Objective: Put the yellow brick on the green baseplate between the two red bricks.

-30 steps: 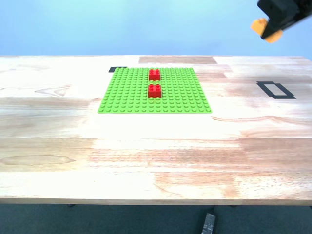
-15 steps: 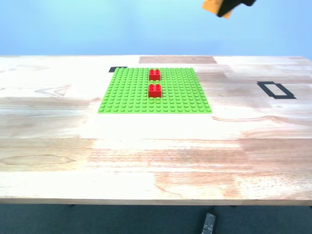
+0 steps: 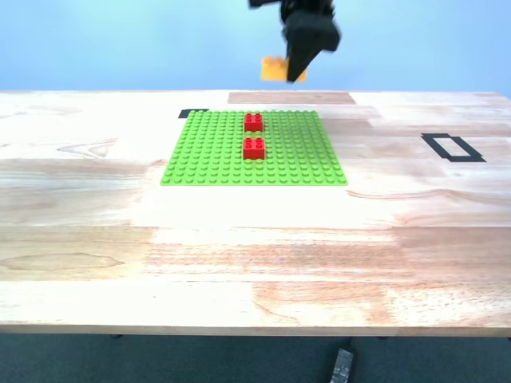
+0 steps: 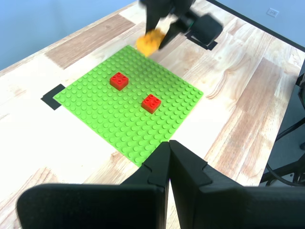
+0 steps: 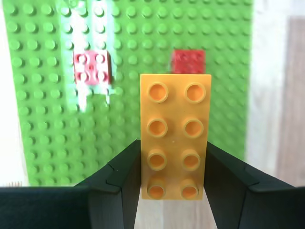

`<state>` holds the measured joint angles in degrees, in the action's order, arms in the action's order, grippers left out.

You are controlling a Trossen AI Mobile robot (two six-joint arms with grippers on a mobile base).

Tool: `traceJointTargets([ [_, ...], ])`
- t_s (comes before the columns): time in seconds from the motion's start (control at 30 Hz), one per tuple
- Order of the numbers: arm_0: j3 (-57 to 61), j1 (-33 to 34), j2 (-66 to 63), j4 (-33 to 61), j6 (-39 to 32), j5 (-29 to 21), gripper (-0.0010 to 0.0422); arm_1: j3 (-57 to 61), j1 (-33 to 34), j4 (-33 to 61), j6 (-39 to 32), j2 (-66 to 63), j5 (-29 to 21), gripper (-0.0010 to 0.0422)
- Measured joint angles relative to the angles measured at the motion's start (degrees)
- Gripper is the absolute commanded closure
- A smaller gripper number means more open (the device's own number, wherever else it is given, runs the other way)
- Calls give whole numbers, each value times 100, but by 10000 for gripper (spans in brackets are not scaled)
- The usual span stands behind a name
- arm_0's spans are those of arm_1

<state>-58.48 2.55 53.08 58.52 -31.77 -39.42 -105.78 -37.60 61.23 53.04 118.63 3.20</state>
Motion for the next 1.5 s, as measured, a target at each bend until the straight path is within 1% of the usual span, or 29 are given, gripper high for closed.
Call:
traceJointTargets([
  [0.17, 2, 0, 0, 44, -7, 0, 413, -92, -203, -72, -4, 385, 232, 414],
  [0.37, 2, 2, 0, 39, -11, 0, 413, -92, -352, -164, 57, 645, 243, 413],
  [0.57, 2, 2, 0, 39, -11, 0, 412, -92, -361, -306, 37, 828, 240, 413],
  [0.83, 2, 2, 0, 24, -11, -2, 413, -15, -339, -848, 15, 844, 269, 413],
  [1.23, 4, 0, 0, -31, -15, -2, 412, 101, -282, -796, -48, 1023, 247, 413],
  [1.5, 4, 0, 0, -79, -15, -2, 412, 138, -229, -839, -76, 1019, 428, 413],
])
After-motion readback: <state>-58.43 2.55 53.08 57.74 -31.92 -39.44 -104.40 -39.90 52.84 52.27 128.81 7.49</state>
